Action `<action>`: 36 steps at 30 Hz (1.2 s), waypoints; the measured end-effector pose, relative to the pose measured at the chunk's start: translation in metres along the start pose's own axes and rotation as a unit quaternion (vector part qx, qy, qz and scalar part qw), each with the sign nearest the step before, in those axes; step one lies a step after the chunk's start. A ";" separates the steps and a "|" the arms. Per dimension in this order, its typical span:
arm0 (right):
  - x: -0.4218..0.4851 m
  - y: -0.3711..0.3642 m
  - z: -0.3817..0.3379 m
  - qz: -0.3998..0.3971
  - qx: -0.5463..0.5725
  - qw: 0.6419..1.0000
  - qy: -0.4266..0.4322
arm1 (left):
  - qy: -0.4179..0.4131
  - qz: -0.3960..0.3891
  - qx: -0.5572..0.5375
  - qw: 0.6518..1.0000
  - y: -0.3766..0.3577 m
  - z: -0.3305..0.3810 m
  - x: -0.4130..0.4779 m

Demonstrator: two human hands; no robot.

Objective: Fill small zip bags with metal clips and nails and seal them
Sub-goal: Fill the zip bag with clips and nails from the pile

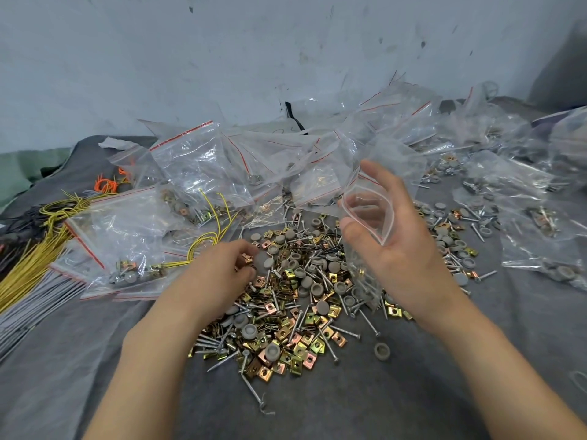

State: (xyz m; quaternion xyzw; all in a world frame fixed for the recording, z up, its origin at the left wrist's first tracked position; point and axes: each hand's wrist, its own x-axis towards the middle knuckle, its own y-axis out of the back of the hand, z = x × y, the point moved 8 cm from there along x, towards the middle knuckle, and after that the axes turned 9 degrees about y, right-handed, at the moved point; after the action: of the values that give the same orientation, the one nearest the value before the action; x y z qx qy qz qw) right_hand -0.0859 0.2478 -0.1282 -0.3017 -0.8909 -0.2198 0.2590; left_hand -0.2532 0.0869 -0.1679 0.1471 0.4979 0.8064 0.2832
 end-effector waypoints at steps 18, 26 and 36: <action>-0.001 0.000 0.000 -0.002 -0.013 1.000 -0.004 | 0.006 -0.037 0.080 0.996 -0.011 0.001 -0.004; -0.001 0.000 -0.001 -0.002 -0.017 1.000 -0.004 | 0.000 -0.009 0.084 0.996 -0.009 0.006 -0.005; -0.001 0.001 0.000 -0.003 -0.028 1.000 0.002 | -0.042 -0.002 0.120 0.992 -0.024 0.021 -0.003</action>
State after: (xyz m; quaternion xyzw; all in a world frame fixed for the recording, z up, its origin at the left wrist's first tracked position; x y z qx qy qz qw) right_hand -0.0846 0.2478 -0.1285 -0.3058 -0.8846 -0.2458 0.2521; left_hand -0.2323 0.1082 -0.1795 0.2125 0.5788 0.7338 0.2854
